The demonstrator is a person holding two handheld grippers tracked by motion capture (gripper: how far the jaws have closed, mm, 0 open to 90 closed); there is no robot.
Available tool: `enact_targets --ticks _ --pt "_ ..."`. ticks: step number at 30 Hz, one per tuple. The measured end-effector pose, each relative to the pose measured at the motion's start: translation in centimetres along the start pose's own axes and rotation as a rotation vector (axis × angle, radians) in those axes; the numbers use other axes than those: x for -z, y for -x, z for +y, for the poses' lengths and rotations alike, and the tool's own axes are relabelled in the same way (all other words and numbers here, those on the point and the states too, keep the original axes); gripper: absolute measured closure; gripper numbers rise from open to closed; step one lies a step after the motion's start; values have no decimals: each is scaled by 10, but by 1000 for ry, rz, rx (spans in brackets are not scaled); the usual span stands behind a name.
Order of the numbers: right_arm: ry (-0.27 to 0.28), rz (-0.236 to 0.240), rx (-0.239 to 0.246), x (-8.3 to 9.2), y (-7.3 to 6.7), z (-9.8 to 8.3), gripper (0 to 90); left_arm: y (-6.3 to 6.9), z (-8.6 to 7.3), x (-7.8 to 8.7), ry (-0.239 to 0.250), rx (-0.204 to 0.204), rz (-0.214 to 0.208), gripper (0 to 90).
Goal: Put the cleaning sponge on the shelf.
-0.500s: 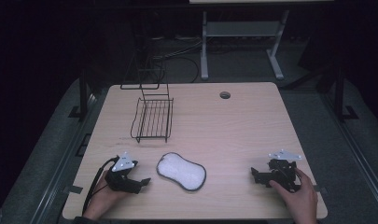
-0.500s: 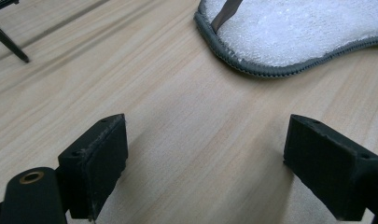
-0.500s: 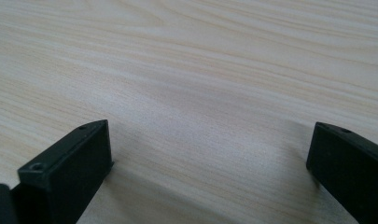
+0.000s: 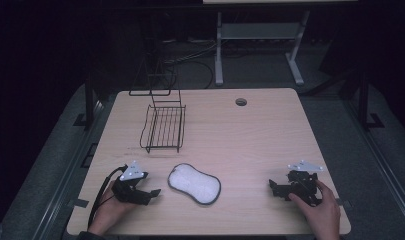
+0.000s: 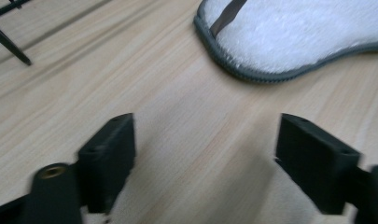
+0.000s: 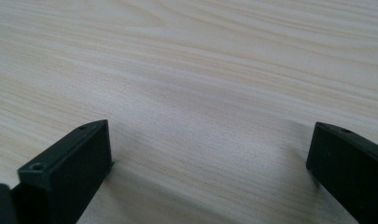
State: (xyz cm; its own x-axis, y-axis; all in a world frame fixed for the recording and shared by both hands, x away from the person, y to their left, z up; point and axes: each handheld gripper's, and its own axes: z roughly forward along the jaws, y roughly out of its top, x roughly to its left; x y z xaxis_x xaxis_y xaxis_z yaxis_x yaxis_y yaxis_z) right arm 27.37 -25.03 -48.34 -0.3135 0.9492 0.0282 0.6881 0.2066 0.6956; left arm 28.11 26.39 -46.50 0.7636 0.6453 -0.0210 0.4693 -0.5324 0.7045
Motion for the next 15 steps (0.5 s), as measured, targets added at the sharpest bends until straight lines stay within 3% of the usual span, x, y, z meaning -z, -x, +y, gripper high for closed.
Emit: enact_targets --ticks 1,7,13,15 --pt "0 0 0 0 0 0 0 0 1 1 4 6 -4 237" --pt "0 0 0 0 0 0 0 -2 9 7 15 12 -37 468" --pt "0 0 1 0 0 0 0 -4 23 9 19 23 -79 739" --pt "0 0 1 0 0 0 0 -6 31 9 30 27 -111 837"
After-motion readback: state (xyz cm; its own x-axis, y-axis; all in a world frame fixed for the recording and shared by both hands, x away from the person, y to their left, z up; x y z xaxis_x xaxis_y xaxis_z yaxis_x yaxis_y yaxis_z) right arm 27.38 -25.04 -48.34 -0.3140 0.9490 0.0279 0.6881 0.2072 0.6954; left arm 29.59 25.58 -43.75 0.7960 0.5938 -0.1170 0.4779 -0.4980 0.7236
